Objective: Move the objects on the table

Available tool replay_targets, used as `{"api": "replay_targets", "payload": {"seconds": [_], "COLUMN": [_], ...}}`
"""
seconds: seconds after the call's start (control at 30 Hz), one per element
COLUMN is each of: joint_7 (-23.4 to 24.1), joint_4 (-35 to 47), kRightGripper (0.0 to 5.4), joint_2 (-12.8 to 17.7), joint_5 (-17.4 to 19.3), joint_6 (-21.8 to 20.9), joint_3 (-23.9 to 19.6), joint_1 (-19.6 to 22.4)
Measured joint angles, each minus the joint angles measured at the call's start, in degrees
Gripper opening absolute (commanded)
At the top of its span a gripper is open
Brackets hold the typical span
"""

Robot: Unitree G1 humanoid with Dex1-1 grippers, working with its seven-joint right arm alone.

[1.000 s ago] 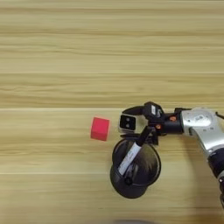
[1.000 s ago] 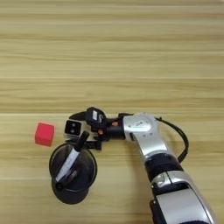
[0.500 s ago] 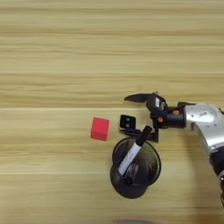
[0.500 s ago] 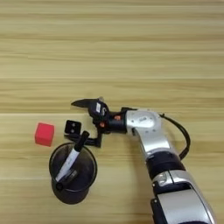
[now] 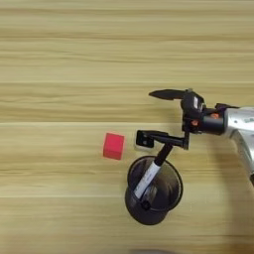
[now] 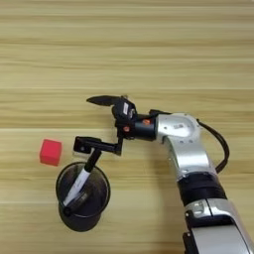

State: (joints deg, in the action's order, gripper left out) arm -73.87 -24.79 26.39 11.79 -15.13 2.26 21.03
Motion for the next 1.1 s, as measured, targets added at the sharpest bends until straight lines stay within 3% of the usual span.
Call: {"api": "replay_targets", "payload": {"seconds": [0.27, 0.63, 1.1], "joint_7": [-2.9, -9.9, -14.6], "joint_4": [6.3, 11.7, 13.9], "kRightGripper": [5.38, 5.38, 5.38], "joint_2": [2.9, 8.0, 12.1], "joint_5": [4.5, 10.5, 10.8], "joint_6": [4.4, 5.7, 4.4], "joint_3": [-2.1, -6.4, -8.1], "joint_1": [-2.1, -8.6, -14.8]}}
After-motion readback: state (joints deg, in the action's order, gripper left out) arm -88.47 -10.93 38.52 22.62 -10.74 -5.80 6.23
